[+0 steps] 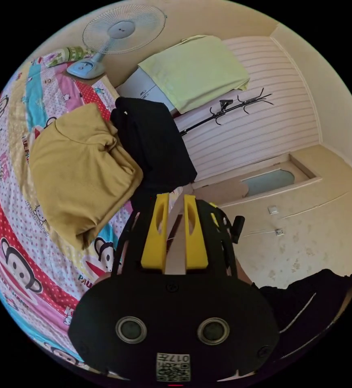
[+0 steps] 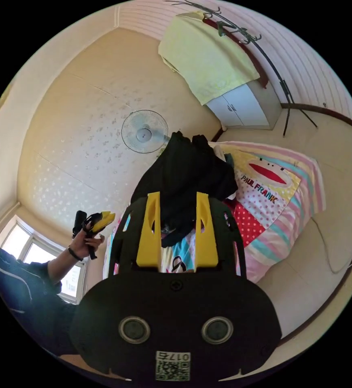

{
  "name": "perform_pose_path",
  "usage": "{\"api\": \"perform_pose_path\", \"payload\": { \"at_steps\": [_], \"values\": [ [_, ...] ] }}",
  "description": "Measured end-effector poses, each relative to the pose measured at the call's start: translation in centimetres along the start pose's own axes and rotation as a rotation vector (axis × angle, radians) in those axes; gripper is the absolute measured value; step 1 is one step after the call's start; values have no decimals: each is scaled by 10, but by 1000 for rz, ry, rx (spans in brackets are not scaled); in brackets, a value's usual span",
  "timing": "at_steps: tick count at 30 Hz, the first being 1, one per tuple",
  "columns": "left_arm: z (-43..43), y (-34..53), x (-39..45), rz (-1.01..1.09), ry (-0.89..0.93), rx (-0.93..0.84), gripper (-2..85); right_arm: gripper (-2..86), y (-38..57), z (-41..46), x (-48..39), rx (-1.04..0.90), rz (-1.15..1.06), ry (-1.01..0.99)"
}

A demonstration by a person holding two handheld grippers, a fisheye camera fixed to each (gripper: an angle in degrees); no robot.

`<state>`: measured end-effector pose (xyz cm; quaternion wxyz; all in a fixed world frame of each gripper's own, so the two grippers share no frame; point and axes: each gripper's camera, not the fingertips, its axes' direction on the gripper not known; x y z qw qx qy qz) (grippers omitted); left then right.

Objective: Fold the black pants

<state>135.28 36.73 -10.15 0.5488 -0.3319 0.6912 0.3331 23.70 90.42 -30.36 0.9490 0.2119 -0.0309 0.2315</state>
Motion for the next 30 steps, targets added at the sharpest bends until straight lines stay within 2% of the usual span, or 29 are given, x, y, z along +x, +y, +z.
{"api": "perform_pose_path", "payload": {
  "at_steps": [4,7,11,14,17,21,22,24,26,30],
  "values": [
    [15,-35,-3,2,-123,6,126,149,-75,17,8,-56,-68,-61],
    [33,-50,-10,-26,-63,-36,122,145,-104,41,3,-92,-110,57],
    [55,-49,-14,-21,-134,-49,110,131,-108,79,0,-187,-125,143],
    [53,-42,-31,-80,-177,-2,85,84,-96,78,0,-105,-108,231],
    [45,-31,-44,-135,-199,53,81,49,-86,59,-2,-4,-96,148],
    [21,-7,-57,-103,-225,224,101,36,-81,50,1,1,-63,92],
    [22,-6,-63,-105,-221,219,104,34,-79,47,-1,8,-64,78],
    [45,-11,-99,-164,-131,67,94,32,-75,42,-4,23,-59,41],
    [50,-11,-118,-204,-132,28,72,29,-66,37,-12,30,-56,-48],
    [40,-6,-133,-96,-33,-65,48,24,-46,41,-37,-6,-82,-95]
  ]
}}
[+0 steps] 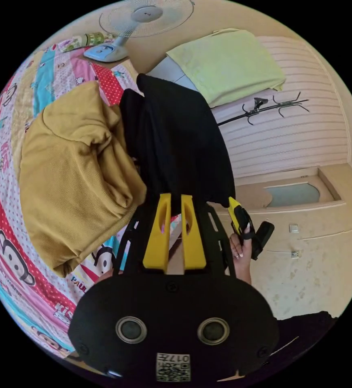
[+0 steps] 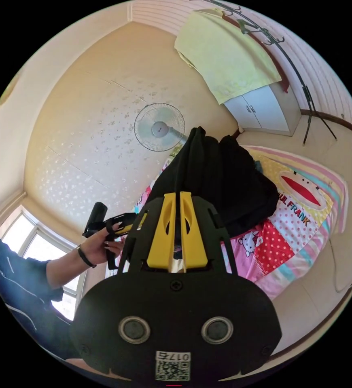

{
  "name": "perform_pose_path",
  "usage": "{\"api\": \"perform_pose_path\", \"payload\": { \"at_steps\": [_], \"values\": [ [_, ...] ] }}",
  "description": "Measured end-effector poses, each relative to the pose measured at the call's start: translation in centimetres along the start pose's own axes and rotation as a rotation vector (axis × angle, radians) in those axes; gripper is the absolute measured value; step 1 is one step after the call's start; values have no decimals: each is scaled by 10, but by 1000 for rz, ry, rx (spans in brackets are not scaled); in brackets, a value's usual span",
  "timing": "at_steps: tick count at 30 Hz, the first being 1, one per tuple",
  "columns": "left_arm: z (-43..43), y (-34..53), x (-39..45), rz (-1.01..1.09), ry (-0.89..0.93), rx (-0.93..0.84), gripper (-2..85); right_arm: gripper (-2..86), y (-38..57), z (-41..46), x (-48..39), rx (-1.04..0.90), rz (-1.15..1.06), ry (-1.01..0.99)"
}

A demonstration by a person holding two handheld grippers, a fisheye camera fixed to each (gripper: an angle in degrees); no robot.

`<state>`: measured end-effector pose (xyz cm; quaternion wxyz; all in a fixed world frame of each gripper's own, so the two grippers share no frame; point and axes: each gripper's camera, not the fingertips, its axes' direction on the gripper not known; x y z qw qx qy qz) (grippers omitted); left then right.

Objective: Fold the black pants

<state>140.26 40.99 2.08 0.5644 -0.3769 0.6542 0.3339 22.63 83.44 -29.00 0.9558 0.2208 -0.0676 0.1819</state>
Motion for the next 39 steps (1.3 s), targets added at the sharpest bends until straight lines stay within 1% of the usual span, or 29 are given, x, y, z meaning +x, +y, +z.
{"api": "perform_pose_path", "payload": {
  "at_steps": [3,7,8,9,10,11,12,13,15,16,17,18,19,20,21,23,24,25,26,27,28,30,31,33,35,39],
  "values": [
    [-29,16,-6,75,127,34,45,20,10,-2,-27,-4,-44,-101],
    [-79,32,-28,90,273,13,42,19,7,-17,-67,46,-78,-347],
    [-104,42,-40,94,338,48,42,18,1,-25,-82,70,-101,-428],
    [-133,54,-56,88,418,87,42,18,-2,-29,-91,83,-119,-467],
    [-148,61,-65,85,460,106,41,18,-9,-39,-111,119,-158,-539],
    [-179,77,-83,83,548,147,42,18,-16,-48,-133,150,-193,-597],
    [-208,95,-101,91,630,184,42,18,-19,-52,-146,161,-212,-625],
    [-224,104,-110,98,671,203,42,18,-23,-59,-172,175,-255,-669],
    [-283,149,-149,142,844,288,42,19,-24,-67,-216,205,-334,-732],
    [-298,161,-158,162,890,313,42,20,-22,-71,-244,220,-384,-794],
    [-327,185,-177,204,985,364,42,20,-18,-71,-269,248,-423,-866],
    [-355,210,-197,245,1090,422,42,21,-16,-70,-279,264,-431,-907],
    [-368,223,-207,266,1143,453,43,22,-15,-63,-297,272,-407,-1004],
    [-394,248,-226,306,1237,520,44,23,-15,-50,-312,257,-377,-1072],
    [-418,271,-245,343,1304,580,45,24,-15,-43,-320,247,-378,-1080],
    [-455,308,-269,411,1304,670,45,28,-11,-11,-351,162,-389,-997],
    [-479,333,-283,456,1250,728,45,29,-9,-3,-359,136,-399,-959],
    [-490,346,-290,481,1215,755,45,32,-2,11,-373,95,-439,-863],
    [-509,369,-301,531,1141,797,44,36,7,23,-384,62,-466,-772],
    [-526,391,-310,579,1056,818,43,38,11,28,-388,54,-480,-738],
    [-532,400,-314,598,1014,822,43,42,20,37,-393,43,-492,-684],
    [-552,433,-328,632,852,860,42,51,32,50,-395,10,-494,-632],
    [-554,439,-332,637,828,873,41,62,40,57,-394,-10,-505,-620],
    [-565,453,-355,608,825,929,40,84,50,65,-387,-10,-492,-669],
    [-574,460,-376,596,871,986,40,139,65,78,-373,26,-454,-737],
    [-596,473,-414,559,965,1116,43,229,99,112,-351,59,-469,-688]
  ]
}}
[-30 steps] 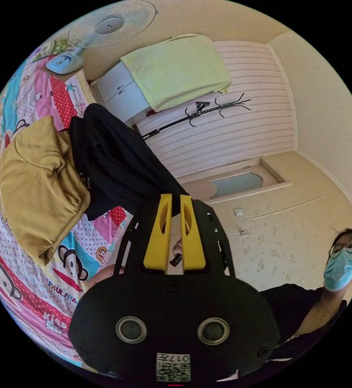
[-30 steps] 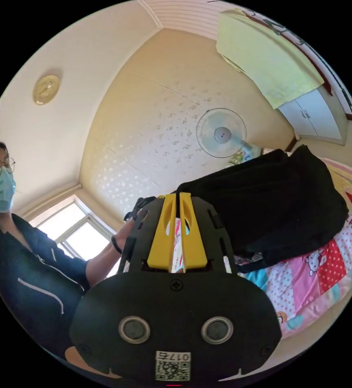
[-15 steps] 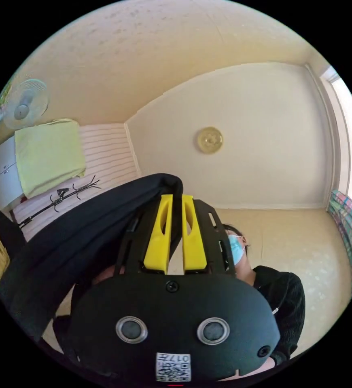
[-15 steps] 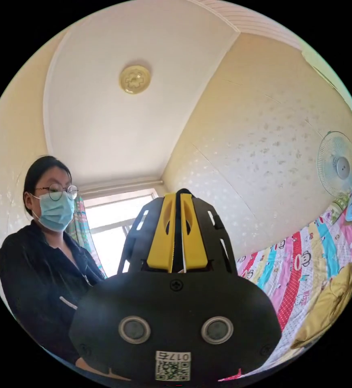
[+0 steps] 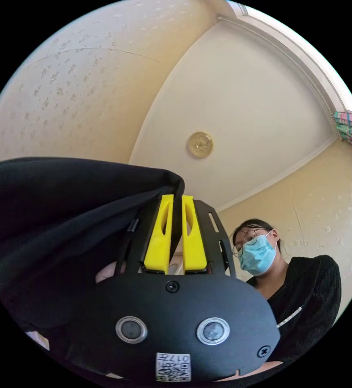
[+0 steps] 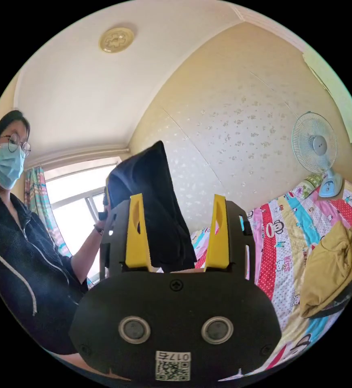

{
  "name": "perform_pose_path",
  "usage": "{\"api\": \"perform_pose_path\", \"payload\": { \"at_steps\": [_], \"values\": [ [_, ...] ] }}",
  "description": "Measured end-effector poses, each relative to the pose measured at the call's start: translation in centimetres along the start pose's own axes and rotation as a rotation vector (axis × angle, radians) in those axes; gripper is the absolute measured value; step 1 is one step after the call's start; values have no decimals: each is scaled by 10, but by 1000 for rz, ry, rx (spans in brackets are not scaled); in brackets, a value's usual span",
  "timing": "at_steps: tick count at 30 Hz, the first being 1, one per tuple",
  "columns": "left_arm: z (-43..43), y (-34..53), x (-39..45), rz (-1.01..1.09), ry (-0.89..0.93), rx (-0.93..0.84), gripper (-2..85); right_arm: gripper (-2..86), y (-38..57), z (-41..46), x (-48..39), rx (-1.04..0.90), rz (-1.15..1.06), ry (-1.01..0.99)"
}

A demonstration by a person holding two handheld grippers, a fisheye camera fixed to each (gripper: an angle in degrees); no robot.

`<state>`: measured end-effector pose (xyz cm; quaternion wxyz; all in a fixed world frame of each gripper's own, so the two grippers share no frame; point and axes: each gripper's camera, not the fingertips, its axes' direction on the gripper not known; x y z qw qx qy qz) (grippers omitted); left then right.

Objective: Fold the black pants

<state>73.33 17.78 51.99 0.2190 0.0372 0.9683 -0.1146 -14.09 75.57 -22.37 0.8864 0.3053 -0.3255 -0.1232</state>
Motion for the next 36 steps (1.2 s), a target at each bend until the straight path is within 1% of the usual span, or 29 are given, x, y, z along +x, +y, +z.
{"api": "perform_pose_path", "payload": {
  "at_steps": [3,5,7,9,10,11,12,13,14,15,17,18,19,20,21,22,23,24,25,26,28,29,30,31,32,33,34,35,36],
  "values": [
    [-13,-2,-7,-18,32,78,44,253,45,30,13,-104,-51,-59],
    [-15,-3,-13,-25,32,88,44,264,71,63,23,-223,9,-180],
    [-17,-2,-21,-31,23,88,45,255,83,86,27,-290,12,-226],
    [-25,3,-38,-62,16,104,47,231,87,100,31,-264,51,-312],
    [-28,5,-43,-75,13,115,48,195,89,106,37,-233,118,-351],
    [-37,10,-53,-98,5,150,50,156,92,111,45,-215,193,-371],
    [-49,14,-63,-120,-12,188,51,135,93,112,50,-208,230,-404],
    [-57,16,-67,-128,-22,209,52,106,93,114,62,-214,318,-494],
    [-75,20,-76,-162,-48,259,58,89,91,113,74,-245,385,-571],
    [-98,25,-85,-222,-84,318,68,86,89,112,78,-251,402,-597],
    [-137,33,-93,-309,-132,385,95,73,79,97,91,-172,425,-667],
    [-162,40,-96,-357,-174,383,120,70,77,93,94,-127,435,-694],
    [-174,45,-97,-389,-209,362,133,64,73,86,102,-26,469,-759],
    [-198,57,-94,-454,-309,309,160,57,70,83,114,93,532,-845],
    [-220,75,-86,-505,-446,261,169,54,69,83,120,146,572,-879],
    [-230,86,-81,-528,-507,232,174,47,66,86,133,201,635,-895],
    [-245,109,-71,-527,-511,166,116,42,58,91,143,169,643,-855],
    [-258,133,-64,-548,-419,141,80,40,54,94,147,126,641,-819],
    [-263,145,-60,-569,-365,146,73,36,50,101,155,25,666,-727],
    [-272,166,-47,-562,-286,183,66,34,51,109,161,-64,682,-688],
    [-271,186,-15,-476,-334,212,69,32,59,120,162,-144,705,-726],
    [-259,191,8,-388,-418,164,76,33,65,126,160,-161,727,-763],
    [-237,190,27,-284,-493,69,86,34,67,128,159,-157,741,-779],
    [-222,189,35,-235,-531,6,91,36,69,133,157,-123,772,-811],
    [-188,186,50,-116,-615,-144,94,39,69,139,156,-75,800,-846],
    [-148,185,66,43,-734,-305,97,40,67,142,156,-54,812,-869],
    [-128,186,74,128,-805,-375,98,42,61,150,155,-33,826,-919],
    [-89,191,87,303,-944,-485,103,43,51,158,153,-46,816,-958],
    [-55,198,94,457,-1036,-567,111,43,45,161,151,-63,801,-968]
  ]
}}
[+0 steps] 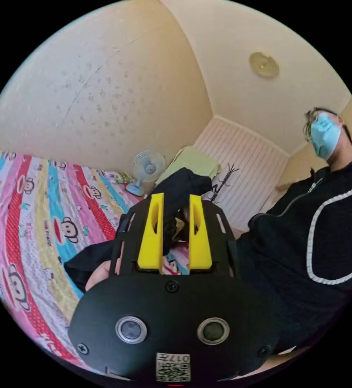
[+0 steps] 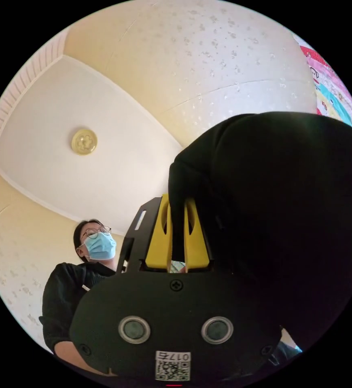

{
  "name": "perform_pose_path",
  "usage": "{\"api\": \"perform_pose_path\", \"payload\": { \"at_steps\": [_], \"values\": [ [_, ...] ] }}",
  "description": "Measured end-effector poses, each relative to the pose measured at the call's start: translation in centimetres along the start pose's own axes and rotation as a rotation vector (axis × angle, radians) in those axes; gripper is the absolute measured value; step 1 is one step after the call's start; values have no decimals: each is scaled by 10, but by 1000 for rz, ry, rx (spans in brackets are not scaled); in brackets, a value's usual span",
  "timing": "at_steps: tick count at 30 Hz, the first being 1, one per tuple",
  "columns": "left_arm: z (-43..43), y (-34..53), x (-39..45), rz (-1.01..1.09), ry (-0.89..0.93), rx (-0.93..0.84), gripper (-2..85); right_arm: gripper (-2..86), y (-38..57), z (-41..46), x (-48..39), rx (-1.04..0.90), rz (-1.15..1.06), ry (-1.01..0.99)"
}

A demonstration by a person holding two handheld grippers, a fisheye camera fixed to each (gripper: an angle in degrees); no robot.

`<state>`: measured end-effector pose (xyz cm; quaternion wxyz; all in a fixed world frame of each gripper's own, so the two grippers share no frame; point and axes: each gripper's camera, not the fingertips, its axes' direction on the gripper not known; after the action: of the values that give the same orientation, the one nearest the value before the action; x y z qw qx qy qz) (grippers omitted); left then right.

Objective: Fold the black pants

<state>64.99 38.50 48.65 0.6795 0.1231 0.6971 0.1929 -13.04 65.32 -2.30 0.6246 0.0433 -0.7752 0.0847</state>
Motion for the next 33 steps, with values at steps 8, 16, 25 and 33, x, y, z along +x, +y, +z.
{"api": "perform_pose_path", "payload": {
  "at_steps": [8,16,25,33],
  "values": [
    [77,-58,123,432,-250,22,191,38,-23,67,-16,-242,-8,75],
    [77,-90,119,306,-260,98,55,36,-24,62,-27,-295,-6,102],
    [111,-139,12,-188,361,152,40,47,-15,43,-64,-486,-54,19],
    [131,-185,4,-114,284,95,40,155,87,-28,-171,-115,-561,628]
  ]
}}
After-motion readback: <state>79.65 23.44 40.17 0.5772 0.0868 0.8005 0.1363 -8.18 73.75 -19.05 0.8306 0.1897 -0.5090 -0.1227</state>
